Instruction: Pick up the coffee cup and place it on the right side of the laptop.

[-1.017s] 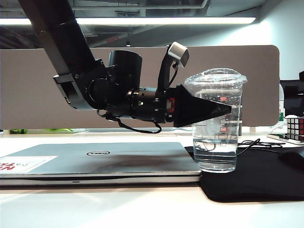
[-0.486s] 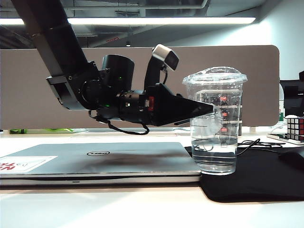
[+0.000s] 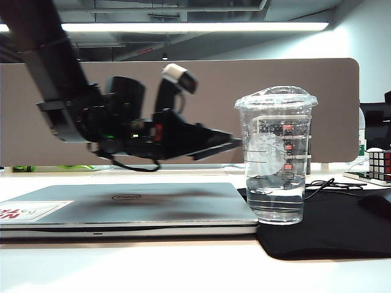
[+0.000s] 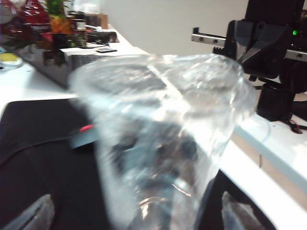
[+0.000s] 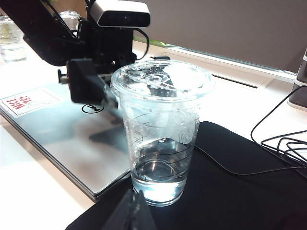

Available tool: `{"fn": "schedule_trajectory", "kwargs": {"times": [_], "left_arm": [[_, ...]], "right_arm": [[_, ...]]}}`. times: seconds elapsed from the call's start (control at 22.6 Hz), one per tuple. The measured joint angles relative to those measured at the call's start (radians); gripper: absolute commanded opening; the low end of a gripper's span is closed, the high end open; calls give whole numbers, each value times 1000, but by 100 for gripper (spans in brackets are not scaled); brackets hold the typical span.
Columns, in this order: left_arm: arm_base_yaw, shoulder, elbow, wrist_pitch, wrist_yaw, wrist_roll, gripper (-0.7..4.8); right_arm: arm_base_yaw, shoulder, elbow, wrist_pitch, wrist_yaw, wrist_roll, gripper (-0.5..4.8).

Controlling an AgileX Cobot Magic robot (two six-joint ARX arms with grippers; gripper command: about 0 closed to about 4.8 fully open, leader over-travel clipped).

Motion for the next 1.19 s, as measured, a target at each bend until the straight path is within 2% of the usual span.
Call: {"fn": "schedule_trajectory", "kwargs": {"times": [0.18, 0.27, 0.31, 0.35, 0.53, 0.71, 0.93, 1.19], "left_arm": [[125, 0, 0, 0, -57, -5, 479], [190, 0, 0, 0, -67, -23, 317], [209, -1, 0, 1, -69, -25, 194], [228, -3, 0, 1, -69, -38, 11], [342, -61, -1, 2, -68, -117, -6], [396, -146, -53, -9, -153, -138, -6], [460, -338, -232, -27, -322, -135, -6], [545, -537, -461, -38, -426, -135, -6]], "right_arm": [[0, 0, 0, 0, 0, 0, -1], [0, 0, 0, 0, 0, -1, -1], [0, 0, 0, 0, 0, -1, -1], [0, 0, 0, 0, 0, -1, -1], [0, 0, 0, 0, 0, -3, -1], [0, 0, 0, 0, -1, -4, -1], [0, 0, 0, 0, -1, -4, -1], [0, 0, 0, 0, -1, -3, -1]]}}
